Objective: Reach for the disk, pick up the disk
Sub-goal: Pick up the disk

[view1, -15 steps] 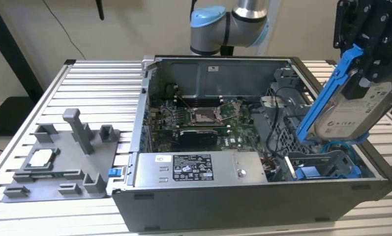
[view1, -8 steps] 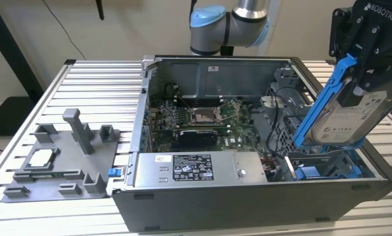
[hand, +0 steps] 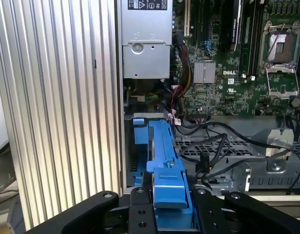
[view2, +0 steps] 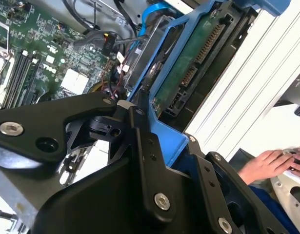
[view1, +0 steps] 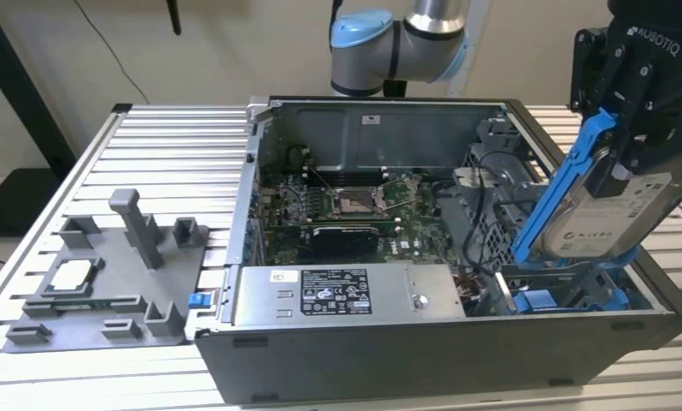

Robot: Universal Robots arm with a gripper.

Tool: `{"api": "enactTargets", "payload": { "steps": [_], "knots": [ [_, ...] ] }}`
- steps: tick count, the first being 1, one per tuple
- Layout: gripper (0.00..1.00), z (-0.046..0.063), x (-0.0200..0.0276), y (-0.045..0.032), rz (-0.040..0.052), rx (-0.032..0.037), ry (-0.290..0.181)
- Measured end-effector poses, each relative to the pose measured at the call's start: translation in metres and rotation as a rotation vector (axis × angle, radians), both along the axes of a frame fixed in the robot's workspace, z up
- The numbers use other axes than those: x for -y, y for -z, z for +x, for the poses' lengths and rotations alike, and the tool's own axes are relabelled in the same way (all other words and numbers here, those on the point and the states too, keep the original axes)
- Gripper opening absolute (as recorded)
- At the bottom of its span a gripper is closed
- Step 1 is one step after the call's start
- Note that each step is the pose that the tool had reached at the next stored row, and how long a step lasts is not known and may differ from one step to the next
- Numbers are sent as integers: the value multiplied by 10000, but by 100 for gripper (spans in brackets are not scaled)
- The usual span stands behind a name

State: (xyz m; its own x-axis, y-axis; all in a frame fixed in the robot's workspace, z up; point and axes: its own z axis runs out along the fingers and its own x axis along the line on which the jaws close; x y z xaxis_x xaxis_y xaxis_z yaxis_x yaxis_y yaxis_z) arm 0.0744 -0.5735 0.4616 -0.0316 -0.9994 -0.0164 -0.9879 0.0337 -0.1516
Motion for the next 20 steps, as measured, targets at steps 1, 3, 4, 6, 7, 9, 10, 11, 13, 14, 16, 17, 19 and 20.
{"api": "enactTargets", "payload": {
  "steps": [1, 3, 4, 6, 7, 9, 10, 11, 13, 14, 16, 17, 19, 20],
  "knots": [
    [0, -3, 10, 12, -1, 15, 8],
    [0, -11, 34, 35, -1, 33, 20],
    [0, -17, 47, 45, -1, 38, 25],
    [0, -27, 71, 63, 0, 42, 28],
    [0, -38, 79, 72, 1, 43, 30],
    [0, -66, 92, 85, 0, 43, 29],
    [0, -81, 99, 91, -1, 43, 29],
    [0, -93, 107, 95, -2, 43, 29],
    [0, -99, 115, 99, 0, 43, 29],
    [0, -99, 115, 99, -1, 43, 28],
    [0, -99, 117, 98, -2, 43, 28],
    [0, -100, 118, 99, -1, 43, 29],
    [0, -100, 118, 98, -2, 43, 29],
    [0, -100, 119, 99, -1, 43, 29]
  ]
}}
